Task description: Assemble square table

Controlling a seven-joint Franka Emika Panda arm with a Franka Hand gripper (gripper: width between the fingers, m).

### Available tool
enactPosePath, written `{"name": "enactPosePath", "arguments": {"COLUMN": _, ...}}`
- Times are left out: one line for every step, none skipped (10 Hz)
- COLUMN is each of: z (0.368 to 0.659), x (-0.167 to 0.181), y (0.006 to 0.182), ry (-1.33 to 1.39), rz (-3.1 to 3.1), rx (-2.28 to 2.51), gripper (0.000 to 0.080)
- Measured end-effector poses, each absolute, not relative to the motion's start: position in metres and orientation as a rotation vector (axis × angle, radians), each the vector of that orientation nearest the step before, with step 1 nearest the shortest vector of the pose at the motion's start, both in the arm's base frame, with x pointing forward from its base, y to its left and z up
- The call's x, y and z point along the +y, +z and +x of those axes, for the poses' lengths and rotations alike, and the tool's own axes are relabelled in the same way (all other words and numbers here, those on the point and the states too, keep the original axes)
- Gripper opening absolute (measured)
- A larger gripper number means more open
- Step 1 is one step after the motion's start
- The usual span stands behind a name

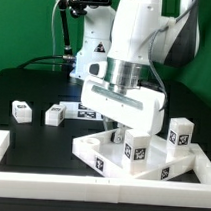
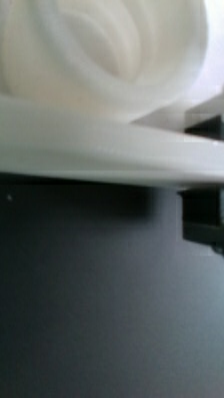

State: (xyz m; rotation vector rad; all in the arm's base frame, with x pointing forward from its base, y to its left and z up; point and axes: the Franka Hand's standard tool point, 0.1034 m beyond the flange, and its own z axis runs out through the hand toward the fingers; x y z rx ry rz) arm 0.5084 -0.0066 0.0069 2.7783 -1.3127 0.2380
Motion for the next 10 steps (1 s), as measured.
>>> {"name": "enactPosePath", "arguments": {"z": 0.513, "x": -0.022, "y": 0.012, "ry": 0.243, "rz": 2.863, "rx": -1.086, "gripper": 0.0064}}
{"name": "enactPosePath", "arguments": {"z": 0.518, "x": -0.031, "y": 0.015, "ry": 0.233, "rz": 2.934, "rx": -0.819, "gripper": 0.0064}}
{"name": "enactPosePath", "arguments": {"z": 0.526, "x": -0.04, "y": 0.018, "ry": 0.215, "rz": 2.992, "rx": -0.418, "gripper": 0.0063}}
{"name": "enactPosePath", "arguments": {"z": 0.531, "x": -0.044, "y": 0.018, "ry": 0.193, "rz": 3.012, "rx": -0.126, "gripper": 0.0064}}
{"name": "enactPosePath", "arguments": {"z": 0.532, "x": -0.042, "y": 0.018, "ry": 0.205, "rz": 3.014, "rx": -0.095, "gripper": 0.0064}}
{"name": "enactPosePath", "arguments": {"z": 0.533, "x": -0.043, "y": 0.018, "ry": 0.201, "rz": 3.011, "rx": -0.015, "gripper": 0.0064}}
{"name": "enactPosePath", "arguments": {"z": 0.534, "x": -0.045, "y": 0.019, "ry": 0.199, "rz": 3.001, "rx": 0.083, "gripper": 0.0064}}
{"name": "enactPosePath", "arguments": {"z": 0.535, "x": -0.045, "y": 0.019, "ry": 0.202, "rz": 2.997, "rx": 0.121, "gripper": 0.0064}}
{"name": "enactPosePath", "arguments": {"z": 0.546, "x": -0.042, "y": 0.024, "ry": 0.194, "rz": 2.951, "rx": 0.382, "gripper": 0.0064}}
{"name": "enactPosePath", "arguments": {"z": 0.566, "x": -0.05, "y": 0.034, "ry": 0.181, "rz": 2.89, "rx": 0.615, "gripper": 0.0064}}
